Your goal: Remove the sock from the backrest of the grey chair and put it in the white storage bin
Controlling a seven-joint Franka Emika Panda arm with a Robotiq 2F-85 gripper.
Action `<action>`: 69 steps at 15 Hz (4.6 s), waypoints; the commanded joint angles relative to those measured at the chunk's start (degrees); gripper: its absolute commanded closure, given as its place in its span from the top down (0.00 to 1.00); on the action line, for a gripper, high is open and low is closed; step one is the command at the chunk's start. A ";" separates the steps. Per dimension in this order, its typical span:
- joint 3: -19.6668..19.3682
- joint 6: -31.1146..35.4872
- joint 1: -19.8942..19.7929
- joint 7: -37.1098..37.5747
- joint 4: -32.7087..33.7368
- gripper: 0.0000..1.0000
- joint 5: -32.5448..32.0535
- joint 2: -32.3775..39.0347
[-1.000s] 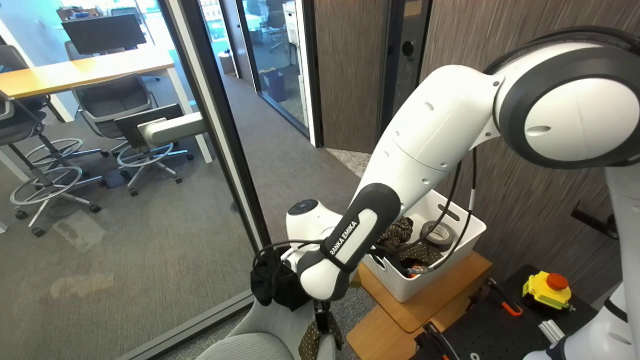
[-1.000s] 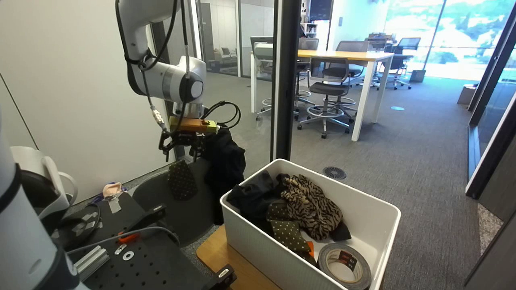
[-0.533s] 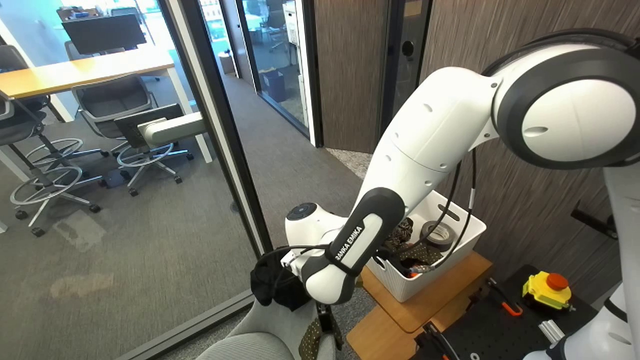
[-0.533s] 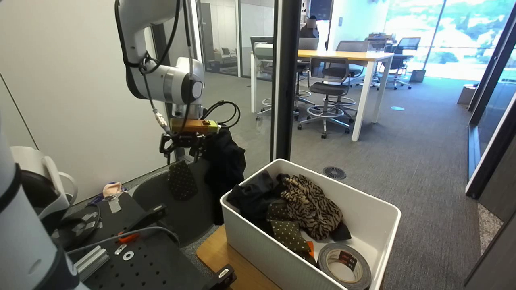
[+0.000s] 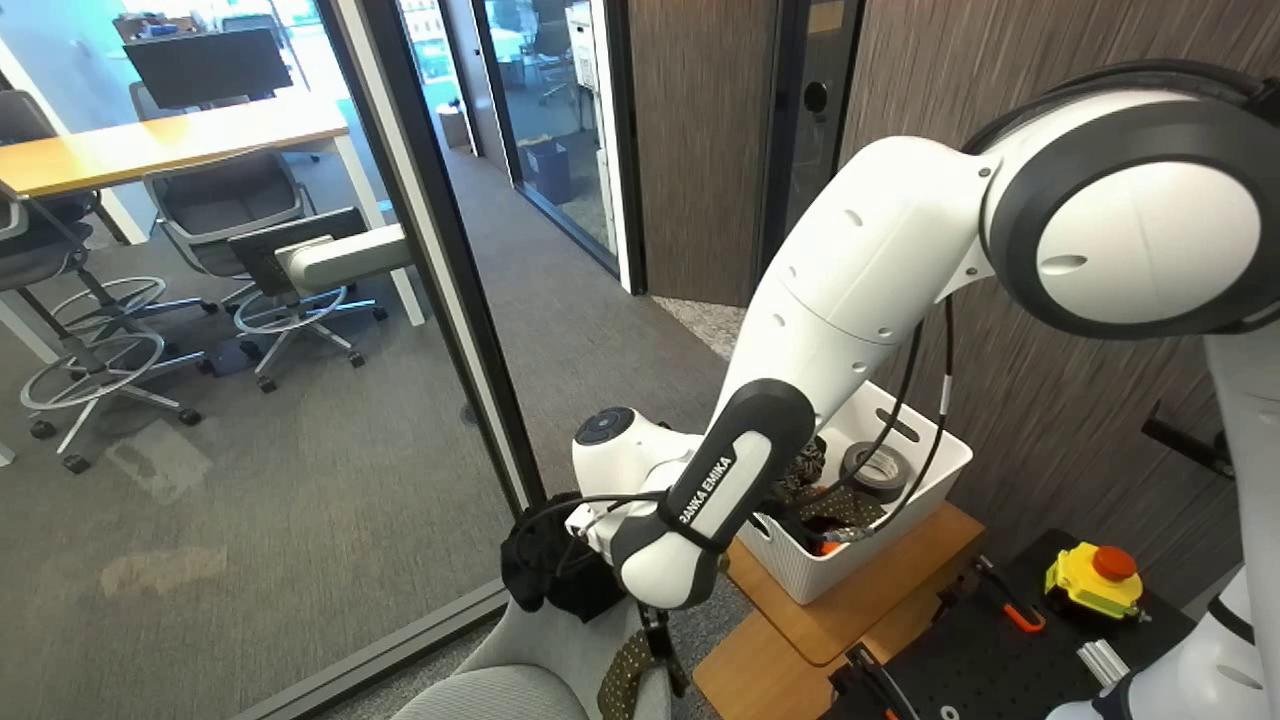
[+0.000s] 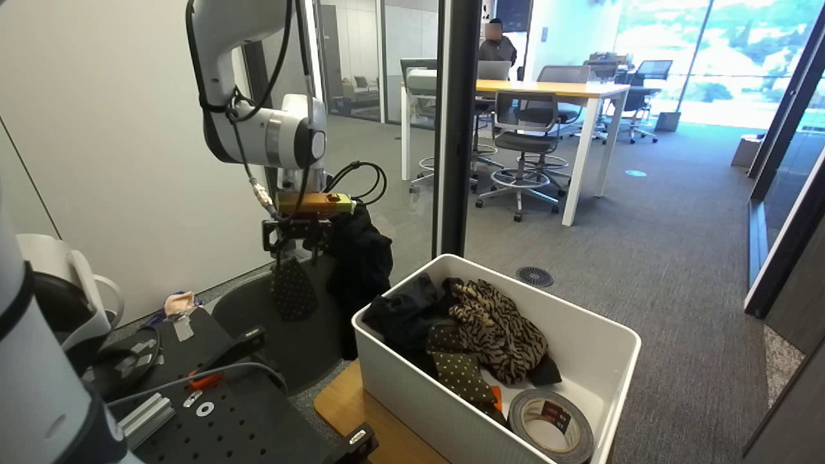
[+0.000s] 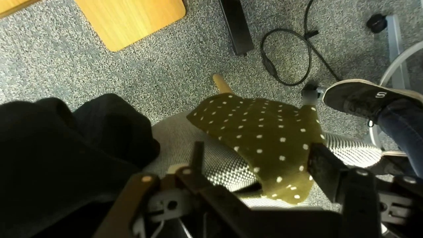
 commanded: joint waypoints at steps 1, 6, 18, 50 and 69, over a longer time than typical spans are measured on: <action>-0.52 1.37 -0.37 1.37 -0.28 0.49 -2.62 0.78; -0.55 1.32 -0.31 1.38 -0.61 0.12 -3.37 0.80; -4.76 -10.00 -3.74 -0.64 5.93 0.08 -6.22 0.54; -27.01 -25.89 -26.35 14.39 -3.76 0.09 15.17 -33.09; -27.71 -16.02 -31.52 20.51 4.03 0.09 22.22 -9.34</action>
